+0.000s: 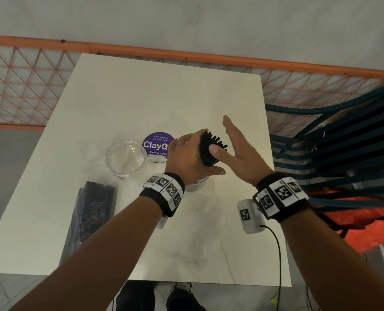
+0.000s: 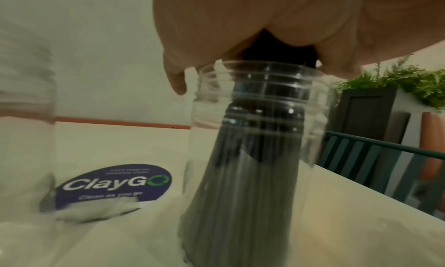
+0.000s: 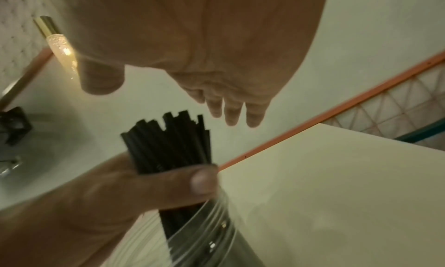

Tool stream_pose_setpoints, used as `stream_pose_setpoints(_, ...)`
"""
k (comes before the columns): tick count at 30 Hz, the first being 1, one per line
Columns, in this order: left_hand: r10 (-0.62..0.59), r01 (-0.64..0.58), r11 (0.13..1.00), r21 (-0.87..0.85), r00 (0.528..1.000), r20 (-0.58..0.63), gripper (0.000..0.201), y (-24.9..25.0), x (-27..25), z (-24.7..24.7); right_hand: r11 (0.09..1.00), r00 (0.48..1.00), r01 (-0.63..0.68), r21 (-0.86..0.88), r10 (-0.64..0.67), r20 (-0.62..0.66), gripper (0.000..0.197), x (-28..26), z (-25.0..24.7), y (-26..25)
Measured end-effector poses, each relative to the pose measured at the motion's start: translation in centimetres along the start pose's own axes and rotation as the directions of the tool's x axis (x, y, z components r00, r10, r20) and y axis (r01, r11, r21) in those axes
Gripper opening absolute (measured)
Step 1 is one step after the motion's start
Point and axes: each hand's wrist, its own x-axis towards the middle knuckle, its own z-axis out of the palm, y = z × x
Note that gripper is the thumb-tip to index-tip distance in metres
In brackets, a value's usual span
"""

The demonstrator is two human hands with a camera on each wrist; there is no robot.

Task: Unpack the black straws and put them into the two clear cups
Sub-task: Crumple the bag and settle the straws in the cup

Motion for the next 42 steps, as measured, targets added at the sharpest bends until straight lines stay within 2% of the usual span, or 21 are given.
stream_pose_setpoints(4, 0.015, 0.001, 0.986, 0.164, 0.995, -0.094, 0.049, 1.6, 0.2, 0.6, 0.965, 0.995, 0.095, -0.246, -0.095, 0.013, 0.071, 1.3, 2.0, -1.2)
stream_pose_setpoints(6, -0.011, 0.028, 0.979, 0.203, 0.996, -0.086, 0.037, 2.1, 0.2, 0.2, 0.930, 0.996, 0.077, -0.360, -0.089, -0.018, 0.065, 2.0, 2.6, -1.3)
stream_pose_setpoints(8, -0.030, 0.049, 0.975, 0.215, 0.996, -0.089, 0.037, 2.1, 0.1, -0.1, 0.871, 0.988, 0.098, -0.481, -0.144, -0.058, 0.063, 2.4, 2.8, -1.4)
stream_pose_setpoints(10, -0.027, 0.046, 0.973, 0.228, 0.996, -0.086, 0.038, 2.0, 0.1, -0.3, 0.845, 0.980, 0.135, -0.517, -0.192, -0.058, 0.064, 2.7, 3.0, -1.6)
stream_pose_setpoints(13, -0.027, 0.032, 0.970, 0.242, 0.999, -0.025, 0.054, 1.7, -0.1, -0.3, 0.867, 0.989, 0.115, -0.484, -0.144, -0.023, 0.054, 3.0, 3.2, -1.8)
stream_pose_setpoints(19, -0.040, 0.049, 0.988, 0.144, 0.997, -0.063, 0.071, 0.4, 0.1, -0.3, 0.880, 0.993, 0.080, -0.469, -0.113, -0.043, 0.051, 3.4, 3.4, -2.2)
stream_pose_setpoints(23, 0.003, 0.006, 0.993, 0.114, 0.997, -0.076, 0.068, 0.1, 0.1, -0.4, 0.870, 0.993, 0.077, -0.487, -0.113, -0.044, 0.056, 3.3, 3.4, -2.3)
stream_pose_setpoints(28, 0.061, -0.055, 0.991, 0.124, 0.997, -0.046, 0.058, 0.0, 0.1, -0.3, 0.829, 0.977, 0.117, -0.546, -0.194, -0.085, 0.061, 3.0, 3.4, -2.4)
stream_pose_setpoints(32, 0.062, -0.057, 0.990, 0.130, 0.997, -0.035, 0.063, -0.1, 0.0, 0.1, 0.852, 0.993, 0.074, -0.518, -0.112, -0.044, 0.060, 2.7, 3.5, -2.6)
stream_pose_setpoints(35, 0.048, -0.044, 0.992, 0.120, 0.998, -0.032, 0.056, 0.2, -0.2, -0.1, 0.870, 0.996, 0.060, -0.490, -0.085, -0.029, 0.057, 2.8, 3.4, -2.6)
stream_pose_setpoints(42, 0.084, -0.081, 0.995, 0.063, 0.995, -0.050, 0.073, 0.5, -0.3, -0.5, 0.911, 0.990, 0.074, -0.406, -0.115, -0.078, 0.063, 2.6, 2.8, -2.7)
